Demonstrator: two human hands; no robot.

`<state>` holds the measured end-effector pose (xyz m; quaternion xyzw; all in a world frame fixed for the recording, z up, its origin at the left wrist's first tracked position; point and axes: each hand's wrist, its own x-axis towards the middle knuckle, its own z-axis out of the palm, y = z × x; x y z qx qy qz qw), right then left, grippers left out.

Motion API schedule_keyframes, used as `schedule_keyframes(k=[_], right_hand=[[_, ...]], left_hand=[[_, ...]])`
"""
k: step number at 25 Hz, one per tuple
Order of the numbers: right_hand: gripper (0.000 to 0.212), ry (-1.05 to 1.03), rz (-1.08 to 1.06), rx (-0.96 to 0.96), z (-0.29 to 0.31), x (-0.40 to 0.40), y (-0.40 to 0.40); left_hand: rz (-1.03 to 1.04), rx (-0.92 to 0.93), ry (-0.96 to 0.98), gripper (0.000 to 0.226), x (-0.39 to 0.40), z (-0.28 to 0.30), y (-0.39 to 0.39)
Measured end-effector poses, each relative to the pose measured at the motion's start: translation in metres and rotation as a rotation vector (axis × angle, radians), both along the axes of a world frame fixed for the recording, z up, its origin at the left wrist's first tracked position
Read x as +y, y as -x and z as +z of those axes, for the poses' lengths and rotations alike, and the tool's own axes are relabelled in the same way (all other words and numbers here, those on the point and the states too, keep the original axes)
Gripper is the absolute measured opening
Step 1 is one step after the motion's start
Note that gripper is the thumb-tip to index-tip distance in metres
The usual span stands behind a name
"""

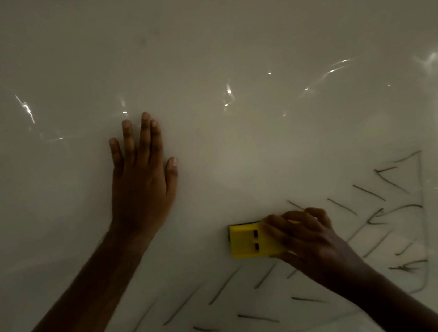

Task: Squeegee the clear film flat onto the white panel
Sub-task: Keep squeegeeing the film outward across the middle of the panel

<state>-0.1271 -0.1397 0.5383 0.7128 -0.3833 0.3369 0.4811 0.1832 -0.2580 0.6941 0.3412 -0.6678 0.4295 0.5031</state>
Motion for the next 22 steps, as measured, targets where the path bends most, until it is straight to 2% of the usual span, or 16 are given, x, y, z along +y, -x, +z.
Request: schedule_keyframes(k=[3,8,10,12,15,18,22], right_hand=[[0.060,0.036,-0.078,-0.056,0.002,0.012,0.044],[0.058,0.204,-0.085,-0.326,0.069,0.006,0.050],[0.057,0.197,-0.055,-0.303,0.069,-0.001,0.032],[0.055,0.151,-0.060,-0.179,0.044,-0.001,0.025],[0.053,0.104,-0.078,-0.081,0.002,0.014,0.056],[0.056,0.108,-0.158,-0.160,0.003,0.027,0.104],[0.062,0.176,-0.169,-0.346,0.050,0.031,0.122]], left_hand=[[0.018,-0.023,0.015,0.069,0.000,0.000,0.001],[0.006,-0.038,0.013,0.070,0.005,0.003,0.026],[0.004,-0.066,0.031,0.070,0.010,0.005,0.048],[0.000,-0.090,0.044,0.070,0.014,0.005,0.067],[0.009,-0.112,0.049,0.070,0.015,0.004,0.077],[0.002,-0.119,0.060,0.070,0.015,0.004,0.079],[-0.040,-0.119,0.047,0.072,0.018,0.004,0.086]])
